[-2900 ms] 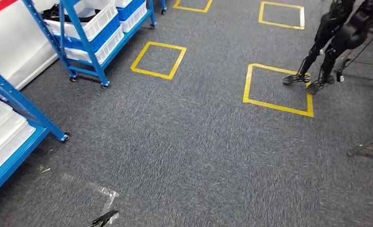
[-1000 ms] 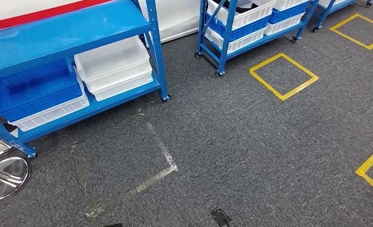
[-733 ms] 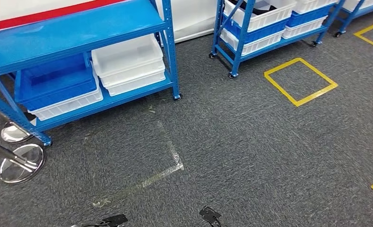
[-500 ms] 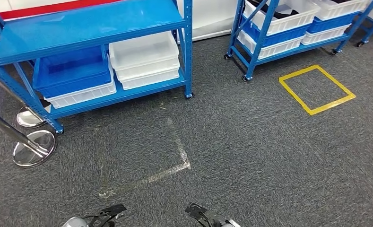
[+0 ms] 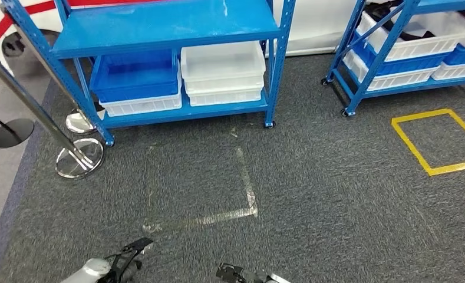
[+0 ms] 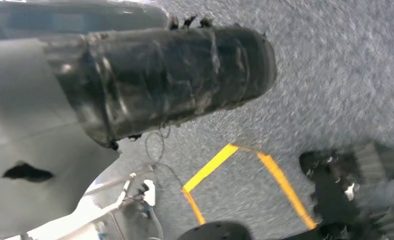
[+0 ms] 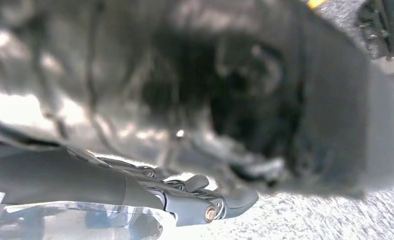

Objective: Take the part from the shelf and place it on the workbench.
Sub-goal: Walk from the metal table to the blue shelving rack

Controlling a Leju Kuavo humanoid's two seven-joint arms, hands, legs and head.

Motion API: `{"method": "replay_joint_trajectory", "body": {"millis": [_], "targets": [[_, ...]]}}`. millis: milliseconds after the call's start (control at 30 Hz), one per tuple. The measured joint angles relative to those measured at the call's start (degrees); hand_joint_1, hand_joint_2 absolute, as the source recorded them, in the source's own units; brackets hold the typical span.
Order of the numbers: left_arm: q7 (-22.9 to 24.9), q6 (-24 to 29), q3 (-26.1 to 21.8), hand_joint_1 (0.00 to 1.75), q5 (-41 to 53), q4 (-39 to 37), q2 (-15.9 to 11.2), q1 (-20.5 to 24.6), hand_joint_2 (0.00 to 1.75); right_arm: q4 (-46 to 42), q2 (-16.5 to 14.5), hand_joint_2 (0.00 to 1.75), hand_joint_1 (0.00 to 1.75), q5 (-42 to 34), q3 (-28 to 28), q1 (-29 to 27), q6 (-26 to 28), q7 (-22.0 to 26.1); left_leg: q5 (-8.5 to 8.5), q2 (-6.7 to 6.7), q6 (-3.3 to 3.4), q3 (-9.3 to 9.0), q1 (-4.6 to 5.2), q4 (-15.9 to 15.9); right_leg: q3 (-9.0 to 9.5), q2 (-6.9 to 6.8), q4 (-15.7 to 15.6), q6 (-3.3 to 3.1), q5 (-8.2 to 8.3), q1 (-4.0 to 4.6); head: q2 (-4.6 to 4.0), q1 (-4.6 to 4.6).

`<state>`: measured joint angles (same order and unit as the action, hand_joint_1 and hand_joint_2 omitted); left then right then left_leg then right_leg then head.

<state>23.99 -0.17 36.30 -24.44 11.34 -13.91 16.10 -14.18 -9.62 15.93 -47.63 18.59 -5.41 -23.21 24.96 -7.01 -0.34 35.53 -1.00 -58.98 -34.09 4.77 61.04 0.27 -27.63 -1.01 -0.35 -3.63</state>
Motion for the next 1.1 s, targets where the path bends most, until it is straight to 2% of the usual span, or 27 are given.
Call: {"method": "replay_joint_trajectory", "body": {"millis": [67, 100, 133, 200, 267, 300, 333, 400, 467, 533, 633, 700, 767, 800, 833, 867, 900, 933, 967, 1000, 1100], "targets": [[0.04, -0.44, 0.00, 0.00, 0.82, 0.00, -0.06, 0.04, 0.00, 0.02, -0.08, 0.00, 0.00, -0.64, -0.21, 0.06, 0.77, -0.31, -0.30, -0.71, -0.79, 0.36, -0.22, 0.25, 0.10, -0.98, -0.39, -0.55, 0.34, 0.14, 0.00, 0.05], [0.07, -0.86, 0.00, 0.00, 1.13, 0.00, -0.13, -0.05, 0.00, 0.02, -0.10, 0.00, 0.00, -1.06, -0.29, 0.13, 1.16, -0.55, -0.08, 0.19, -1.06, 0.58, -0.16, 0.00, 0.23, -1.39, -0.65, -0.92, 0.53, 0.12, 0.00, -0.02], [0.09, -1.22, 0.00, 0.00, 1.40, -0.01, -0.20, -0.09, 0.00, 0.02, -0.13, 0.00, 0.00, -1.48, -0.32, 0.22, 1.57, -0.77, 0.68, 1.69, -1.27, 1.15, -0.07, -1.19, 0.36, -1.84, -0.96, -1.32, 0.71, 0.06, 0.00, -0.19], [-0.02, -1.74, 0.00, 0.00, 1.79, -0.02, -0.27, 0.18, 0.00, 0.04, -0.11, 0.00, 0.00, -2.26, -0.32, 0.27, 2.27, -1.07, 3.64, 5.16, -1.53, 3.82, 0.13, -6.93, 0.52, -2.80, -1.27, -1.82, 0.85, 0.25, 0.00, -0.48], [-0.28, -2.00, 0.00, 0.00, 2.17, -0.02, -0.28, 0.42, 0.00, 0.13, -0.01, 0.00, 0.00, -2.95, -0.32, 0.11, 2.74, -1.26, 6.18, 6.23, -1.65, 7.12, 0.10, -13.79, 0.52, -3.82, -1.24, -2.06, 0.75, 0.53, 0.00, -0.56], [-0.41, -2.14, 0.00, 0.00, 2.33, -0.02, -0.29, 0.40, 0.00, 0.17, 0.05, 0.00, 0.00, -3.24, -0.32, 0.03, 2.90, -1.41, 6.18, 6.35, -1.64, 7.80, 0.09, -15.18, 0.53, -4.24, -1.21, -2.12, 0.68, 0.61, 0.00, -0.56], [-0.54, -2.24, 0.00, 0.00, 2.49, -0.02, -0.32, 0.33, 0.00, 0.21, 0.09, 0.00, 0.00, -3.43, -0.32, -0.01, 3.07, -1.54, 5.21, 6.39, -1.57, 7.44, 0.09, -14.48, 0.55, -4.52, -1.17, -2.15, 0.61, 0.66, 0.00, -0.56], [-0.77, -2.39, 0.00, 0.00, 2.77, -0.02, -0.44, 0.29, 0.00, 0.23, 0.10, 0.00, 0.00, -3.65, -0.32, 0.06, 3.40, -1.72, 1.63, 6.63, -1.24, 4.13, 0.13, -7.80, 0.66, -4.87, -1.09, -2.06, 0.42, 0.70, 0.00, -0.56], [-0.97, -2.56, 0.00, 0.00, 3.13, -0.02, -0.62, 0.51, 0.00, 0.23, 0.10, 0.00, 0.00, -3.85, -0.32, 0.19, 3.64, -1.75, -0.19, 6.99, -0.75, 0.88, 0.50, -1.56, 0.56, -5.06, -0.95, -1.72, 0.24, 0.92, 0.00, -0.54], [-1.20, -2.82, 0.00, 0.00, 3.48, -0.02, -0.83, 0.63, 0.00, 0.23, 0.11, 0.00, 0.00, -4.26, -0.32, 0.22, 3.80, -1.76, 0.05, 7.02, -0.30, -0.02, 0.89, 0.13, 0.44, -5.19, -1.02, -1.24, 0.19, 1.05, 0.00, -0.54], [-1.78, -3.16, 0.00, 0.00, 3.83, -0.02, -1.13, 0.48, 0.00, 0.23, 0.22, 0.00, 0.00, -4.95, -0.32, 0.17, 4.32, -1.73, 0.14, 6.86, 0.58, -0.70, 0.53, 0.94, 0.16, -5.16, -0.05, -0.19, -0.62, 1.03, 0.00, -0.46], [-2.18, -3.44, 0.00, 0.00, 4.07, -0.02, -1.21, 0.50, 0.00, 0.23, 0.45, 0.00, 0.00, -5.08, -0.32, 0.17, 4.58, -1.64, 0.27, 6.84, 1.25, -1.29, 0.35, 1.32, -2.50, -5.01, 5.18, 0.32, -2.89, 0.92, 0.00, -0.28], [-2.49, -3.71, 0.00, 0.00, 4.32, -0.02, -1.27, 0.51, 0.00, 0.25, 0.72, 0.00, 0.00, -5.09, -0.32, -0.02, 4.59, -1.56, 0.59, 6.76, 1.68, -1.57, 0.36, 1.31, -6.80, -4.98, 12.40, 0.54, -5.25, 0.84, 0.00, -0.16], [-2.63, -3.78, 0.00, 0.00, 4.46, -0.02, -1.28, 0.43, 0.00, 0.26, 0.84, 0.00, 0.00, -5.09, -0.32, -0.20, 4.59, -1.56, 0.77, 6.67, 1.71, -1.76, 0.36, 1.29, -8.27, -4.98, 14.37, 0.59, -5.26, 0.79, 0.00, -0.16], [-2.75, -3.83, 0.01, 0.00, 4.57, -0.02, -1.29, 0.34, 0.00, 0.27, 0.94, 0.00, 0.00, -5.05, -0.32, -0.34, 4.58, -1.54, 1.01, 6.54, 1.68, -2.02, 0.35, 1.27, -8.71, -4.98, 14.22, 0.60, -4.19, 0.71, 0.00, -0.15], [-2.85, -3.86, 0.01, 0.00, 4.68, -0.02, -1.30, 0.27, 0.00, 0.27, 1.00, 0.00, 0.00, -4.90, -0.32, -0.42, 4.58, -1.50, 1.27, 6.40, 1.56, -2.38, 0.33, 1.23, -8.02, -4.97, 11.92, 0.56, -2.18, 0.61, 0.00, -0.16], [-2.87, -3.91, 0.02, 0.00, 4.75, -0.02, -1.30, 0.23, 0.00, 0.28, 1.04, 0.00, 0.00, -4.62, -0.32, -0.40, 4.56, -1.44, 1.59, 6.27, 1.37, -2.76, 0.31, 1.17, -6.47, -4.95, 8.11, 0.48, 0.26, 0.52, 0.00, -0.15], [-2.84, -3.95, 0.03, 0.00, 4.80, -0.02, -1.30, 0.27, 0.00, 0.28, 1.05, 0.00, 0.00, -4.25, -0.33, -0.30, 4.49, -1.36, 1.96, 6.16, 1.10, -3.05, 0.40, 1.02, -4.77, -4.88, 4.28, 0.37, 1.94, 0.50, 0.00, -0.13], [-2.72, -4.00, 0.05, 0.00, 4.86, -0.02, -1.29, 0.39, 0.00, 0.28, 1.04, 0.00, 0.00, -3.86, -0.34, -0.16, 4.42, -1.30, 2.28, 6.06, 0.79, -3.22, 0.50, 0.90, -3.40, -4.80, 1.41, 0.19, 2.91, 0.50, 0.00, -0.13], [-2.56, -4.04, 0.08, 0.00, 4.93, -0.02, -1.28, 0.55, 0.00, 0.28, 1.04, 0.00, 0.00, -3.57, -0.35, -0.03, 4.35, -1.26, 2.53, 5.98, 0.46, -3.28, 0.57, 0.83, -2.61, -4.72, -0.21, -0.03, 3.12, 0.60, 0.00, -0.12], [-1.98, -4.08, 0.17, 0.00, 5.12, 0.00, -1.25, 1.04, 0.00, 0.30, 0.98, 0.00, 0.00, -3.31, -0.50, 0.21, 4.29, -1.37, 2.95, 5.90, -0.51, -3.61, 0.45, 1.08, -1.85, -4.69, -1.11, -1.02, 2.55, 0.77, 0.00, -0.10]]}}
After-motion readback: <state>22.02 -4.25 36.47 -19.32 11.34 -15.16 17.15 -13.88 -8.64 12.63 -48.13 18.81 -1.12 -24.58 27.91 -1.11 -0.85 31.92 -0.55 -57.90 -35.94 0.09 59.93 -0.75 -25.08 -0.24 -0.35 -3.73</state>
